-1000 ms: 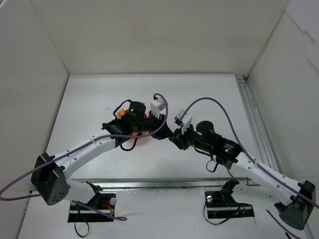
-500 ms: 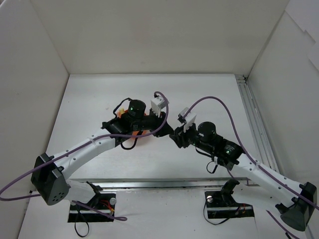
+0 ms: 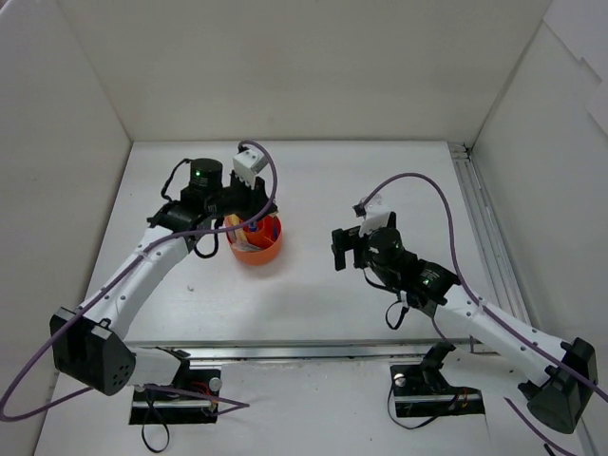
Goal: Sort the stationery into containers
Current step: Place the stationery in the storage box.
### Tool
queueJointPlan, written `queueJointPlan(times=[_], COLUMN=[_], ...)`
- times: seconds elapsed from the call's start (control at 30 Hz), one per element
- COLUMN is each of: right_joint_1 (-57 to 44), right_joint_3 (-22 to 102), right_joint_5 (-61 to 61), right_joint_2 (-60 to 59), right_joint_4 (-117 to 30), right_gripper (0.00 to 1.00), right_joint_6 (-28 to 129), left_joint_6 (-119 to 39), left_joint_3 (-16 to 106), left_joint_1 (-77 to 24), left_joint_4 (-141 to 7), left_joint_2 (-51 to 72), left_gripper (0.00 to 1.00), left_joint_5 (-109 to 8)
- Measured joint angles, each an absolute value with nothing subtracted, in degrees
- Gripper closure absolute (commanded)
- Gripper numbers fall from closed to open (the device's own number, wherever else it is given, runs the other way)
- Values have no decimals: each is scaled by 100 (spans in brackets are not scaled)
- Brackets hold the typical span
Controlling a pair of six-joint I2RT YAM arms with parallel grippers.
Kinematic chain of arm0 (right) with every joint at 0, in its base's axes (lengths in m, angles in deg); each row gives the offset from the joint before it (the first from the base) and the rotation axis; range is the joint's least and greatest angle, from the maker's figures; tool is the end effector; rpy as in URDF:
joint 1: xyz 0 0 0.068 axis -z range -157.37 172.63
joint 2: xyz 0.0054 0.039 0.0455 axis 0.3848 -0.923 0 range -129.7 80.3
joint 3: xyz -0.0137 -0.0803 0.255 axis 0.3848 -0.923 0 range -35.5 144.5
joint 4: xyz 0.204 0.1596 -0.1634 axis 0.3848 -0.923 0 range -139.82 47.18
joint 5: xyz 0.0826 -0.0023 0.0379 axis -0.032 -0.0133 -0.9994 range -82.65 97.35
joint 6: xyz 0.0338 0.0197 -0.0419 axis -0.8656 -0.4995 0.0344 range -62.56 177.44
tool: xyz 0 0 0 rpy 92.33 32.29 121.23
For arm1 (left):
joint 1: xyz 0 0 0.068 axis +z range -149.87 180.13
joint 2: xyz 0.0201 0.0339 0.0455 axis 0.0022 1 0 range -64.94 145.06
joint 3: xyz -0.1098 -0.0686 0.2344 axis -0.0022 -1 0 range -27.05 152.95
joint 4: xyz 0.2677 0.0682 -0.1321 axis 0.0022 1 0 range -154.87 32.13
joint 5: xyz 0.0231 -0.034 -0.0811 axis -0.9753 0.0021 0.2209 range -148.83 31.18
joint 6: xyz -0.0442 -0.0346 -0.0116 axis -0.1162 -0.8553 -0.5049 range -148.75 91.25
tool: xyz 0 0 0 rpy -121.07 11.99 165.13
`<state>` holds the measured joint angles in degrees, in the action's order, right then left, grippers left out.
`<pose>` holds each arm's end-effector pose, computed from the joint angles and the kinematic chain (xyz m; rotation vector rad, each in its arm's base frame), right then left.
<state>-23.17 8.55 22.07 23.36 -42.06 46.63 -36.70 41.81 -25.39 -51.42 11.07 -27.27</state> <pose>0.2081 0.1992 0.2998 -0.3604 1.7647 0.4824 0.3126 -0.1728 0.3496 0.6738 1.8662 -0.9151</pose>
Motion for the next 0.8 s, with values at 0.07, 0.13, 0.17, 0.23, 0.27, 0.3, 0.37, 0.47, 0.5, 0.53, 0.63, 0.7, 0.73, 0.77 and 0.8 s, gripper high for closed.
queueJointPlan(times=[0.07, 0.13, 0.17, 0.23, 0.27, 0.3, 0.37, 0.47, 0.5, 0.53, 0.63, 0.7, 0.73, 0.77, 0.8], right_joint_1=[-2193, -1996, -1895, -1738, -1666, -1594, -1465, -1283, -1213, -1139, -979, -901, -872, -840, -809], right_joint_3=[853, 853, 853, 853, 853, 853, 851, 851, 853, 853, 855, 857, 860, 866, 873], right_joint_5=[2325, 2421, 2489, 2594, 2627, 2647, 2640, 2548, 2502, 2467, 2371, 2306, 2277, 2240, 2220], right_joint_2=[2342, 2342, 2338, 2318, 2292, 2248, 2126, 1944, 1892, 1852, 1748, 1691, 1667, 1645, 1627], right_joint_4=[-4261, -4377, -4458, -4587, -4637, -4687, -4764, -4849, -4862, -4869, -4873, -4873, -4875, -4877, -4877], right_gripper=[2, 2, 2, 2, 2, 2, 2, 2, 2, 2, 2, 2, 2, 2, 2], right_joint_6=[4593, 4527, 4497, 4390, 4352, 4313, 4234, 4160, 4136, 4127, 4114, 4116, 4114, 4116, 4116], left_joint_6=[-3215, -2719, -2496, -2032, -1829, -1595, -1189, -649, -487, -341, -50, 70, 116, 142, 182], left_joint_3=[4441, 4767, 4944, 5311, 5475, 5630, 5982, 6675, 6929, 7149, 7722, 7877, 7895, 7895, 7895], left_joint_1=[-2253, -1977, -1833, -1562, -1459, -1359, -1215, -1169, -1171, -1175, -1178, -1175, -1175, -1175, -1175], left_joint_4=[-4941, -4766, -4663, -4488, -4416, -4353, -4091, -3553, -3376, -3190, -2738, -2572, -2497, -2440, -2371], left_joint_2=[1151, 1265, 1365, 1643, 1791, 1973, 2412, 3179, 3457, 3719, 4379, 4652, 4749, 4799, 4867], left_gripper=[100, 100, 100, 100, 100, 100, 100, 100, 100, 100, 100, 100, 100, 100, 100], left_joint_5=[-2574, -2393, -2341, -2216, -2137, -2065, -1947, -1818, -1777, -1746, -1681, -1678, -1672, -1665, -1663])
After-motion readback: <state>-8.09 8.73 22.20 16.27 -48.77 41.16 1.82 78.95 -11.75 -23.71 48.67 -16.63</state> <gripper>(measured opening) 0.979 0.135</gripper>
